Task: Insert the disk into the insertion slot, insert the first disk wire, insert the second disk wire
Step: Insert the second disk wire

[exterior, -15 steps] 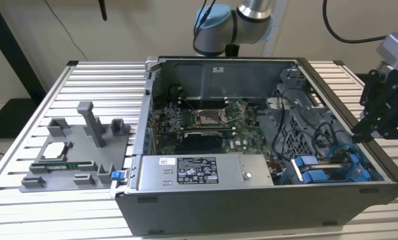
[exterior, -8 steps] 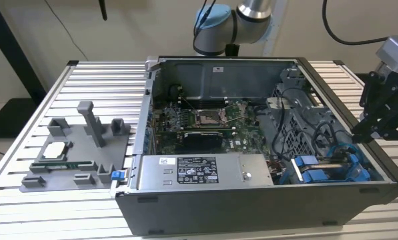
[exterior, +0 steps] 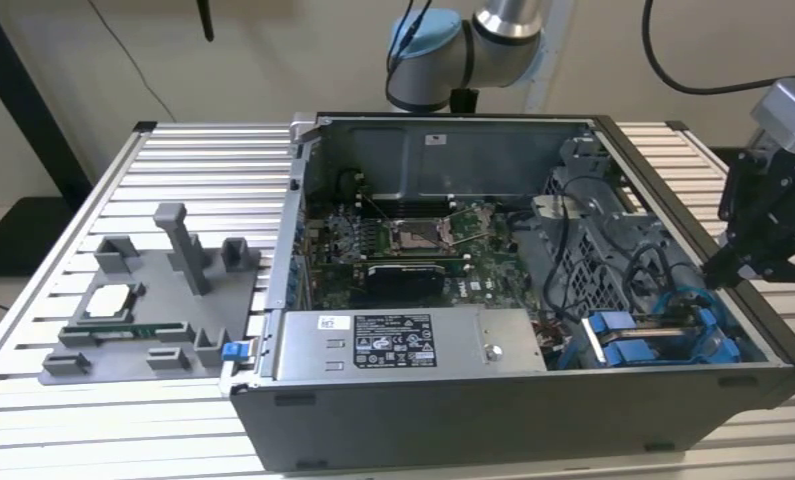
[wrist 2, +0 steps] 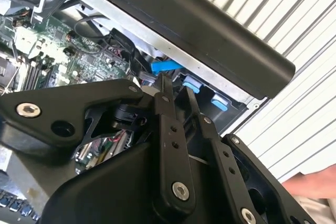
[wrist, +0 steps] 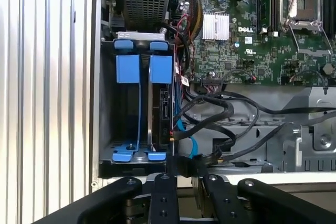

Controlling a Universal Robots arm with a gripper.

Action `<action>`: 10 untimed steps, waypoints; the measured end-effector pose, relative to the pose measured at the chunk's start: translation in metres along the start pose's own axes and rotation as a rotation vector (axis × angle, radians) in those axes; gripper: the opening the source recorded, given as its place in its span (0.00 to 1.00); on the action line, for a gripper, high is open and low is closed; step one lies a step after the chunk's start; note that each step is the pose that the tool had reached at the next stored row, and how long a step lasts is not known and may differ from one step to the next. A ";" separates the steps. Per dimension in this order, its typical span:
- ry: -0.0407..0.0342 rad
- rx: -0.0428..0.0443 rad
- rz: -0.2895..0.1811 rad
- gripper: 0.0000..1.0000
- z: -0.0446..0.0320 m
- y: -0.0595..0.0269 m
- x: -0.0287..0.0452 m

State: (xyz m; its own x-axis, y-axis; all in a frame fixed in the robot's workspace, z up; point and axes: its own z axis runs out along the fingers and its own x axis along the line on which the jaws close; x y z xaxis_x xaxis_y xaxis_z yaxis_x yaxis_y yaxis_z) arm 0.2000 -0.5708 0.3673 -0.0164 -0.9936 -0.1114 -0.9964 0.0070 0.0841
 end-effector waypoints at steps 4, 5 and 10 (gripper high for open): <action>0.0002 -0.0003 -0.003 0.00 0.0010 -0.0002 0.0001; 0.0001 -0.0004 -0.003 0.00 0.0012 -0.0003 0.0001; 0.0003 -0.0005 -0.003 0.00 0.0012 -0.0003 0.0001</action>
State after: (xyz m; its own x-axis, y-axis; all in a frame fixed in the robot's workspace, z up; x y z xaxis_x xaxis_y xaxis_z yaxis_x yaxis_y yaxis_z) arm 0.2003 -0.5708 0.3661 -0.0131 -0.9937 -0.1114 -0.9964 0.0037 0.0842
